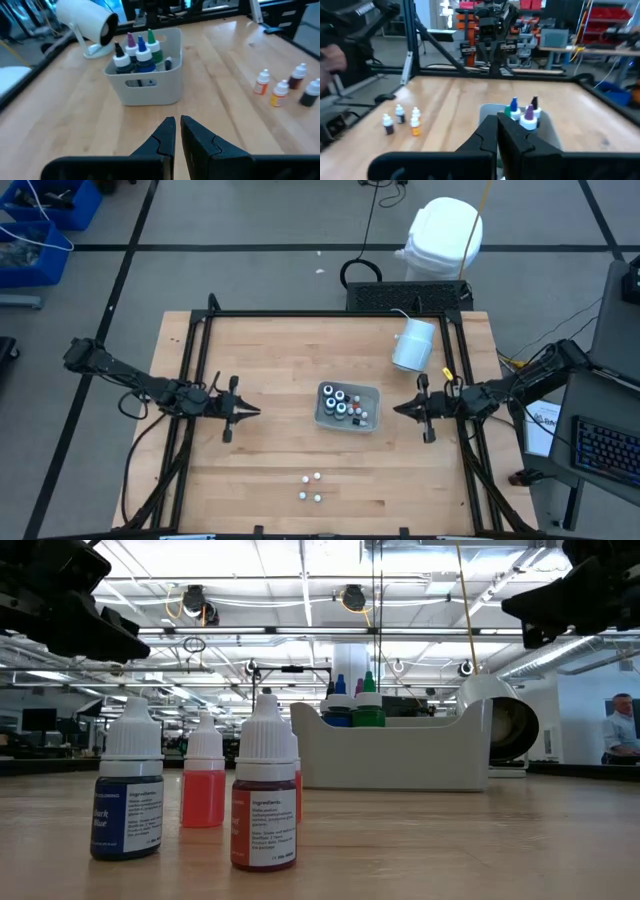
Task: Pick & Place food coloring
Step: Put the small yellow bottle into the gray bin
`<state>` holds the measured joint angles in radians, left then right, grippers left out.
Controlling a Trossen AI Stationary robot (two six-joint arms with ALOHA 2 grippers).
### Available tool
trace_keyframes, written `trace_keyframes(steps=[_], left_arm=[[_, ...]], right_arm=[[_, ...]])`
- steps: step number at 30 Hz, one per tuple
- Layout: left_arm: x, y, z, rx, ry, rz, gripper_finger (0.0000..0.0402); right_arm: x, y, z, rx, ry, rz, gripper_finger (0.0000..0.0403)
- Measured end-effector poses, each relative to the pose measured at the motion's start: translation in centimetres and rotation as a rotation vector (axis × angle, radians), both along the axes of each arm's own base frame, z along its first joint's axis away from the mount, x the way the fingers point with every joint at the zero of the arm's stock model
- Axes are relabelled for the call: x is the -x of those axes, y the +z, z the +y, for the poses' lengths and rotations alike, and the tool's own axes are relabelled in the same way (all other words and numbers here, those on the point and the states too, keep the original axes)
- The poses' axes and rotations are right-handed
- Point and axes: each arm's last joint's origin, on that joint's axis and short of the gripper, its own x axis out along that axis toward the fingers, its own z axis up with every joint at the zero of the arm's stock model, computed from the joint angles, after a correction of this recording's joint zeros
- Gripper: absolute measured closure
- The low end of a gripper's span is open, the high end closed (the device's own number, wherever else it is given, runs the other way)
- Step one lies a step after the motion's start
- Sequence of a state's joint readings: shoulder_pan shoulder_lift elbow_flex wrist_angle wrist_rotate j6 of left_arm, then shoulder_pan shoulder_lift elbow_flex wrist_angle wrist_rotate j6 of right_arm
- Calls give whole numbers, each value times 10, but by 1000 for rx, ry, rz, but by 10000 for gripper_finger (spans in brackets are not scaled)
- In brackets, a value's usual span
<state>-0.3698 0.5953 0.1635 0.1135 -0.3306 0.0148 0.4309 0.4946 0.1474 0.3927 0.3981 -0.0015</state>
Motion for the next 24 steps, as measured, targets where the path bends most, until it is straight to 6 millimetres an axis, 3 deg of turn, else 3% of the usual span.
trace_keyframes(steps=[11, 19, 24], left_arm=[[-2, 8, -1, 27, -24, -78, 364], [-6, -15, -1, 177, 130, 107, 364], [-16, -24, -9, 357, 113, 168, 364]], right_arm=[[-1, 1, -1, 60, -45, -11, 403], [-1, 5, -1, 18, -48, -47, 403], [-1, 4, -1, 81, -46, -38, 403]])
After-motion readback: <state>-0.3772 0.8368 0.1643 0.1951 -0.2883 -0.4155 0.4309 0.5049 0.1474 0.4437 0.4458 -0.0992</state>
